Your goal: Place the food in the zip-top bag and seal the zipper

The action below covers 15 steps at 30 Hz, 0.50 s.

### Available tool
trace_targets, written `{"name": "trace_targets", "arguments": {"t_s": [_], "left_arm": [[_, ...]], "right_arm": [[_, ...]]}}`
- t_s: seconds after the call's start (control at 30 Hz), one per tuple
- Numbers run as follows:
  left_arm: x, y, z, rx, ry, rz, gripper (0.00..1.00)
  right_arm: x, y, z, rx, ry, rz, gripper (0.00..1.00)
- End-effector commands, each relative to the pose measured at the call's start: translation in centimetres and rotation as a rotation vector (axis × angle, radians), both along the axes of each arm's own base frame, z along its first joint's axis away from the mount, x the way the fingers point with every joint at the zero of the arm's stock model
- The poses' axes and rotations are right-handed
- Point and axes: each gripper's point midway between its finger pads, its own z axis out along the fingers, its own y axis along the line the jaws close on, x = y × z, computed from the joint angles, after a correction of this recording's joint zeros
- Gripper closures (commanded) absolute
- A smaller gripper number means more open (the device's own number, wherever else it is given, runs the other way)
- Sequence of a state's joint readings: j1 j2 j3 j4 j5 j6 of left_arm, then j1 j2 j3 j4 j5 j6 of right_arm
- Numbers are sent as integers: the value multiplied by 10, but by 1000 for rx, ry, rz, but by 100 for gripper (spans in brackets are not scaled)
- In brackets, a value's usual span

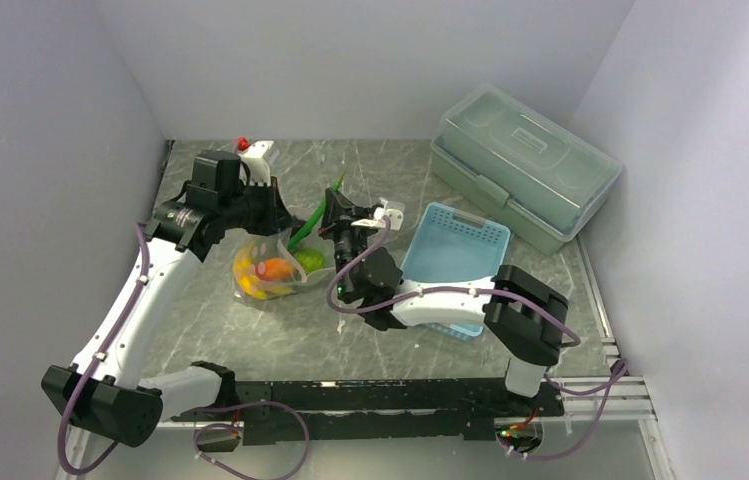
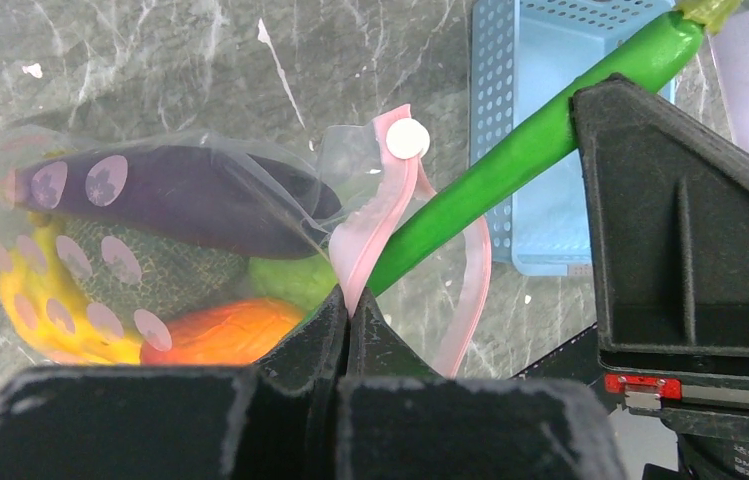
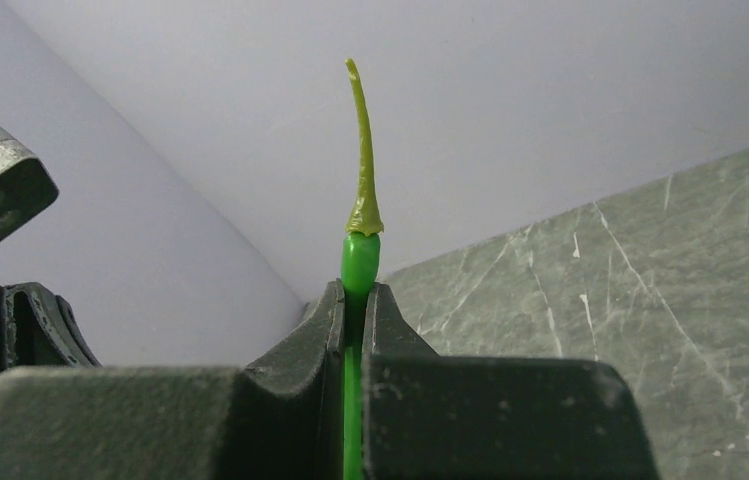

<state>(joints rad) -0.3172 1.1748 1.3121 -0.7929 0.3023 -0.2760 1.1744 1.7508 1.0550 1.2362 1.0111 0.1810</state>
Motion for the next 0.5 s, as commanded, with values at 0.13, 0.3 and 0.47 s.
{"name": "trace_targets", "arguments": {"t_s": [0.13,0.3,0.47], "left_arm": [[-2,-3,20,-52,-59,-20,100],[-2,-3,20,-55,-60,-19,100],[-2,-2,20,-57,-58,-16,100]], "right_arm": [[2,8,16,89,-44,-11,100],[3,15,5,72,-31,-1,100],[0,23,-11,55,-2,34,100]]}}
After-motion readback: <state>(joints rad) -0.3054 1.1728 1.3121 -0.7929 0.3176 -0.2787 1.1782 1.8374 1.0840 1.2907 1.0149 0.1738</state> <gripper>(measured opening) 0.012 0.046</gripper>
